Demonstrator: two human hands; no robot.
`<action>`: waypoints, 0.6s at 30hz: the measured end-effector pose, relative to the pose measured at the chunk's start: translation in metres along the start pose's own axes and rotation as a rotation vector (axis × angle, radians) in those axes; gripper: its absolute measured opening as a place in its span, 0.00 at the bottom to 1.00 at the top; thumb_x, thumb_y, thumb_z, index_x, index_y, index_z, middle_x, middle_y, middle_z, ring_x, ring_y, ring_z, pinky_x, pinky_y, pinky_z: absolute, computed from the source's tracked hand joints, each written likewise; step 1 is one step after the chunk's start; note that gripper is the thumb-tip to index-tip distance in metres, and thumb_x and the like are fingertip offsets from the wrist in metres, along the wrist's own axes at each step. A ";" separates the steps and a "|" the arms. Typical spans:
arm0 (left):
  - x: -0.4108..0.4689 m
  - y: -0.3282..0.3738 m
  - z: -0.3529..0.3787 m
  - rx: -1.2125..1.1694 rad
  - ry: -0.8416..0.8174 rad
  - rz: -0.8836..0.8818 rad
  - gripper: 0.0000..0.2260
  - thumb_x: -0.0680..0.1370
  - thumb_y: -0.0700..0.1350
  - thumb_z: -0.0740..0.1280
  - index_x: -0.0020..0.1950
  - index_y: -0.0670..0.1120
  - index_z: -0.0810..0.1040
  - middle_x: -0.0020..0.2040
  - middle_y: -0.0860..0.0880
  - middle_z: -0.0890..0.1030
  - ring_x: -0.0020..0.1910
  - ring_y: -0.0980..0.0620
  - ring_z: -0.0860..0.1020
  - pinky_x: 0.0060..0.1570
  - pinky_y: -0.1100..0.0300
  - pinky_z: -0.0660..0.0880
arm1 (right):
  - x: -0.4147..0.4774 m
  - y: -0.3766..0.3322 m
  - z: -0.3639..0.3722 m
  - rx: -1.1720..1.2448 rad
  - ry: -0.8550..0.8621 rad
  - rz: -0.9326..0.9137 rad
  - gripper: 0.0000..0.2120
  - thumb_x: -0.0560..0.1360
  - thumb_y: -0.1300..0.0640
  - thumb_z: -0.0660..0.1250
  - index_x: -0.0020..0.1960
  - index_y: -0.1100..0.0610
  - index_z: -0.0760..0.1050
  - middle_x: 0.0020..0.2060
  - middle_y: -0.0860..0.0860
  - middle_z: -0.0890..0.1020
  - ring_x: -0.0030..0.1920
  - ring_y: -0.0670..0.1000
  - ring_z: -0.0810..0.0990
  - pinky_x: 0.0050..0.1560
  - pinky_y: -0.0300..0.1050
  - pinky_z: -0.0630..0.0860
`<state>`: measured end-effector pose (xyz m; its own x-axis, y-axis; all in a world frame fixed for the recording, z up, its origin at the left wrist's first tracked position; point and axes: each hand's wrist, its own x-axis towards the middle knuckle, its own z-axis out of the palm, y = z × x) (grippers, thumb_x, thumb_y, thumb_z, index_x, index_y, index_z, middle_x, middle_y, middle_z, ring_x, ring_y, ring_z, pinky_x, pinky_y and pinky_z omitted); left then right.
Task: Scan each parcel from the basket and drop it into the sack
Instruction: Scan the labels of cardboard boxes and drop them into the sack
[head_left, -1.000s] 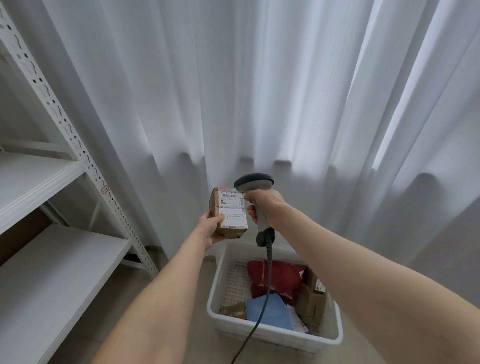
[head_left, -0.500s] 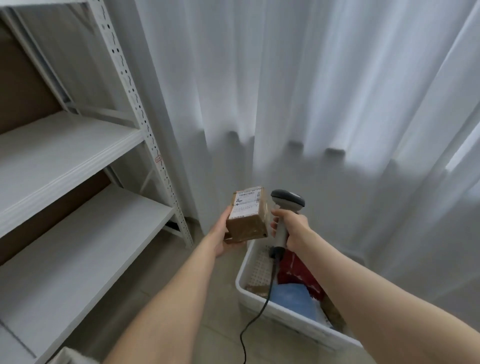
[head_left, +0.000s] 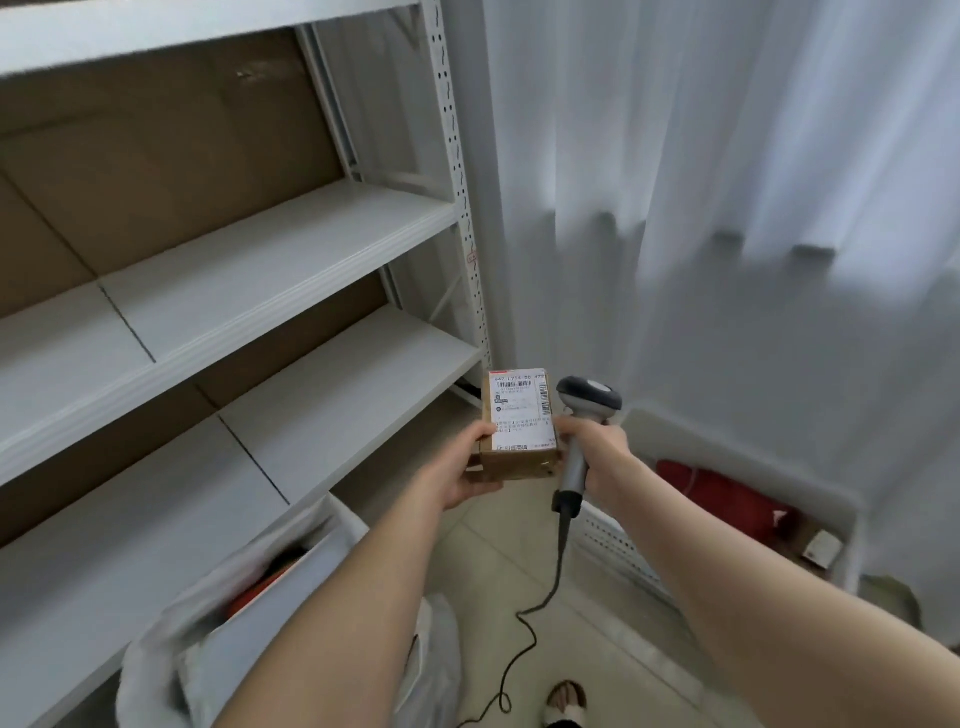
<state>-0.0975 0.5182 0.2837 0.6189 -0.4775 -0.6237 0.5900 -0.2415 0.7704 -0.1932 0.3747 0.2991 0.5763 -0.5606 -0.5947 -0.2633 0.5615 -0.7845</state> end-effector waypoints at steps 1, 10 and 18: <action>-0.011 -0.010 -0.010 -0.011 0.010 -0.011 0.15 0.76 0.50 0.66 0.61 0.48 0.75 0.61 0.39 0.77 0.60 0.42 0.76 0.56 0.48 0.77 | -0.009 0.011 0.006 -0.023 -0.011 0.018 0.10 0.72 0.63 0.73 0.50 0.60 0.74 0.46 0.58 0.84 0.42 0.58 0.84 0.49 0.55 0.82; -0.075 -0.065 -0.122 -0.091 0.140 -0.045 0.11 0.77 0.48 0.63 0.58 0.47 0.75 0.56 0.41 0.81 0.56 0.46 0.78 0.59 0.49 0.75 | -0.064 0.101 0.085 -0.116 -0.111 0.090 0.10 0.72 0.64 0.72 0.52 0.61 0.76 0.45 0.58 0.85 0.44 0.59 0.85 0.51 0.59 0.82; -0.062 -0.119 -0.225 0.137 0.272 -0.104 0.20 0.77 0.48 0.66 0.68 0.49 0.69 0.60 0.45 0.79 0.54 0.48 0.78 0.56 0.51 0.77 | -0.061 0.191 0.152 -0.132 -0.071 0.191 0.07 0.73 0.63 0.71 0.49 0.59 0.74 0.47 0.57 0.82 0.45 0.57 0.82 0.43 0.51 0.80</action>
<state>-0.0888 0.7665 0.2009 0.6858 -0.2051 -0.6983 0.5935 -0.3977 0.6997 -0.1606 0.6088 0.2118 0.5579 -0.4054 -0.7241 -0.4685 0.5663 -0.6781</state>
